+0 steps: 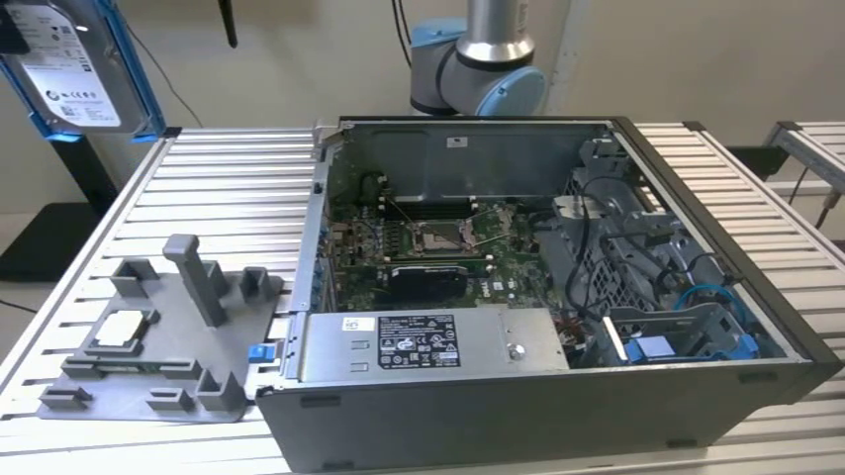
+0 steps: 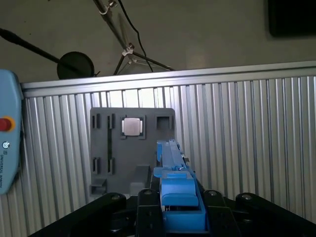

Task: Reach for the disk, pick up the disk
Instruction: 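Pick up the disk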

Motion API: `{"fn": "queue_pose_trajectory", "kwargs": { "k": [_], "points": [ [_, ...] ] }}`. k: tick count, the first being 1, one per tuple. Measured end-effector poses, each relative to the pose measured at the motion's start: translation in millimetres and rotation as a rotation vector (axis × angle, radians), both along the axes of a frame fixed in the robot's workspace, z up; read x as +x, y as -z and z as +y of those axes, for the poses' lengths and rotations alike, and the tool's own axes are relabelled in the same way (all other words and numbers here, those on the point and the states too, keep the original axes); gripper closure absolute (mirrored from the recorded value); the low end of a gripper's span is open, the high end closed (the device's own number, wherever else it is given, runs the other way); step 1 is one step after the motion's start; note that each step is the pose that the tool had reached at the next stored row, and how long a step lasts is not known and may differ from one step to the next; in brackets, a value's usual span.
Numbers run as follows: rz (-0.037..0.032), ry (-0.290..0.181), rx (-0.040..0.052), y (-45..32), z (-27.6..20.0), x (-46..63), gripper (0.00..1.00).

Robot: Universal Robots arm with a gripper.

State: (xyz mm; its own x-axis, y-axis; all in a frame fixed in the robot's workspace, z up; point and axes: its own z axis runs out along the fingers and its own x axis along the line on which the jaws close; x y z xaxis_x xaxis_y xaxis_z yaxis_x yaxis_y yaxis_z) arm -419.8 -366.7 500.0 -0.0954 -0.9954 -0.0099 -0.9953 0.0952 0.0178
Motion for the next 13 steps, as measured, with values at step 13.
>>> {"fn": "queue_pose_trajectory", "kwargs": {
  "k": [13],
  "points": [
    [0.0000, 0.000, 0.0000, 0.0, 0.0, 10.9, 1.00]
  ]
}}
